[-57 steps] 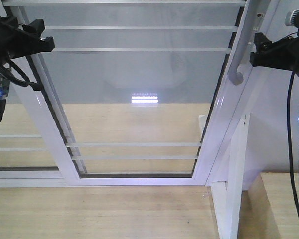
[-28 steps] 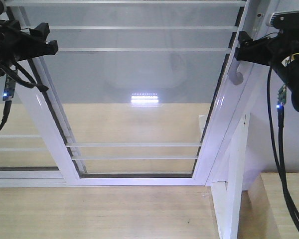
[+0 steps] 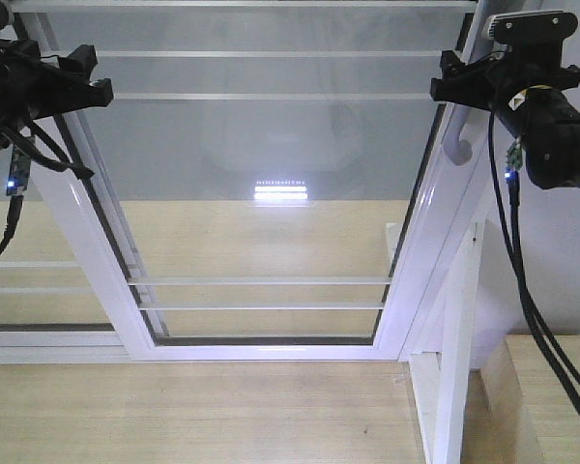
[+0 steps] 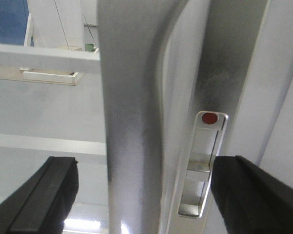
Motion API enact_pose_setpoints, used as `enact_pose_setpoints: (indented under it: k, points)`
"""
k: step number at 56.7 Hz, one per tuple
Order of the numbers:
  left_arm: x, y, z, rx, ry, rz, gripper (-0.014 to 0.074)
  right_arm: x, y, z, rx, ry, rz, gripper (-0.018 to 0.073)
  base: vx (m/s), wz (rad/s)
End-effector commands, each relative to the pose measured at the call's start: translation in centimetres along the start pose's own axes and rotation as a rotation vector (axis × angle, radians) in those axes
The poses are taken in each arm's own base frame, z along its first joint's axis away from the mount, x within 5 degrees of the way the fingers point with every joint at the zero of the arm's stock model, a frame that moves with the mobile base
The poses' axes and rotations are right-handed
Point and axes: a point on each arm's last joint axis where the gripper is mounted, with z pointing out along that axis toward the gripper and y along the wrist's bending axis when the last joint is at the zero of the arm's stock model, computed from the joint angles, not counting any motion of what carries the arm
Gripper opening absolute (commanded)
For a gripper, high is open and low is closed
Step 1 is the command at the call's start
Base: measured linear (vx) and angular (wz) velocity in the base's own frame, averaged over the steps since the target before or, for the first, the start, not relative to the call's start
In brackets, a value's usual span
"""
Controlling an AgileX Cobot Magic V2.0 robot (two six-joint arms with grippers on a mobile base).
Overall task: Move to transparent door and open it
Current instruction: 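Close the right gripper around the vertical silver door handle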
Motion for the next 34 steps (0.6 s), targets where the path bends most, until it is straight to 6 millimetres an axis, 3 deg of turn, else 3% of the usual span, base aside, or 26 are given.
enact_pose_setpoints:
  k: [1, 9, 24, 34]
  points:
    - [-3.0, 0.3, -0.8, -0.022, -0.155, -0.011, 0.0524, -3.7, -0.4, -0.4, 0.011, -0.175, -0.006, 0.058, 0.0, 0.0]
    - [-3.0, 0.3, -0.8, -0.022, -0.155, -0.011, 0.0524, -3.8, -0.4, -0.4, 0.011, -0.186, -0.007, 0.0466, 0.0, 0.0]
    - [-3.0, 0.3, -0.8, -0.022, -0.154, -0.011, 0.0524, -3.8, -0.2, -0.4, 0.004, -0.185, 0.001, -0.0004, 0.0, 0.0]
    - [-3.0, 0.3, -0.7, -0.021, -0.152, -0.011, 0.0524, -3.9, 2.4, -0.6, -0.092, -0.193, -0.041, -0.0011, 0.0, 0.0]
